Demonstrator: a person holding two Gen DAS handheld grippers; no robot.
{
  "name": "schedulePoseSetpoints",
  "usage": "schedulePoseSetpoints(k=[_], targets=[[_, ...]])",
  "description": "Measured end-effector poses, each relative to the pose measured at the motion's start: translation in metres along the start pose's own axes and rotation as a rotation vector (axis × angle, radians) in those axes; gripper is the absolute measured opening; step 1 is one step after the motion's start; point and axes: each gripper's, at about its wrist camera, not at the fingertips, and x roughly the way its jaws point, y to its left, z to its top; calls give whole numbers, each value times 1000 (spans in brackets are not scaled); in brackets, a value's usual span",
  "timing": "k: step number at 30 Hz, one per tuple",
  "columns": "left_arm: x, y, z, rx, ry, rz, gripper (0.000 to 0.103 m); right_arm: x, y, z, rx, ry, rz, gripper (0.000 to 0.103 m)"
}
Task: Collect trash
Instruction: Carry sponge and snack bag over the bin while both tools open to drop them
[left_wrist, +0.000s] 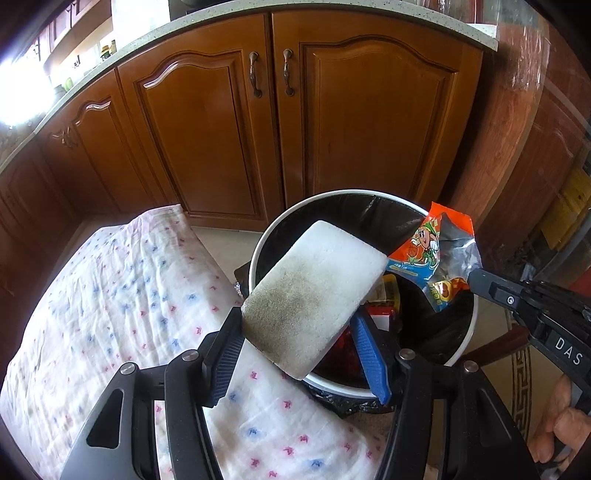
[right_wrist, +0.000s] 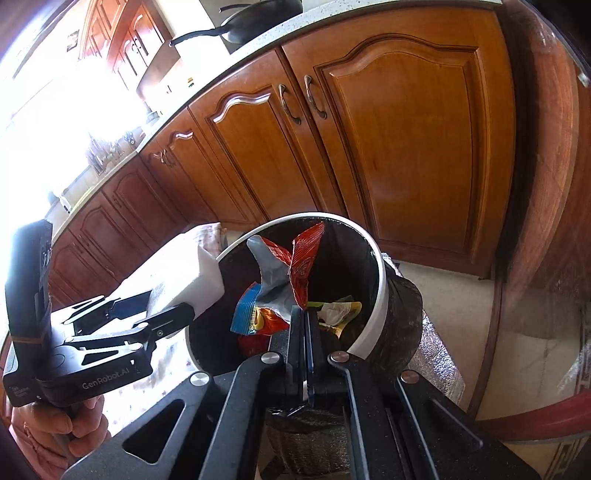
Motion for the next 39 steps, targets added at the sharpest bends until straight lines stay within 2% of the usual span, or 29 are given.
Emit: schedulePoseSetpoints(k=[8, 13, 15, 18, 22, 25, 28, 34, 39], targets=[[11, -10, 9, 12, 24, 8, 59, 9, -4, 4, -2, 23, -14, 0], [16, -13, 13, 17, 48, 6, 63, 13, -4, 7, 0, 32, -22, 1], [18, -13, 12, 20, 53, 9, 64, 13, -6, 8, 9, 28, -22, 6], [18, -13, 12, 18, 55, 6, 66, 13, -10, 9, 26, 19, -14, 8], [18, -8, 10, 5, 60, 3, 67, 10, -16, 9, 56, 0, 1, 34], [17, -4, 7, -10, 65, -3, 68, 6, -15, 8, 64, -10, 13, 40], [14, -1, 5, -28, 64, -14, 75, 3, -13, 7, 69, -19, 20, 49], [1, 5, -3, -52, 40, -28, 75, -9, -7, 2, 83, -46, 31, 52], [-18, 21, -24, -113, 8, -55, 75, -18, 0, -5, 93, -62, 52, 53]])
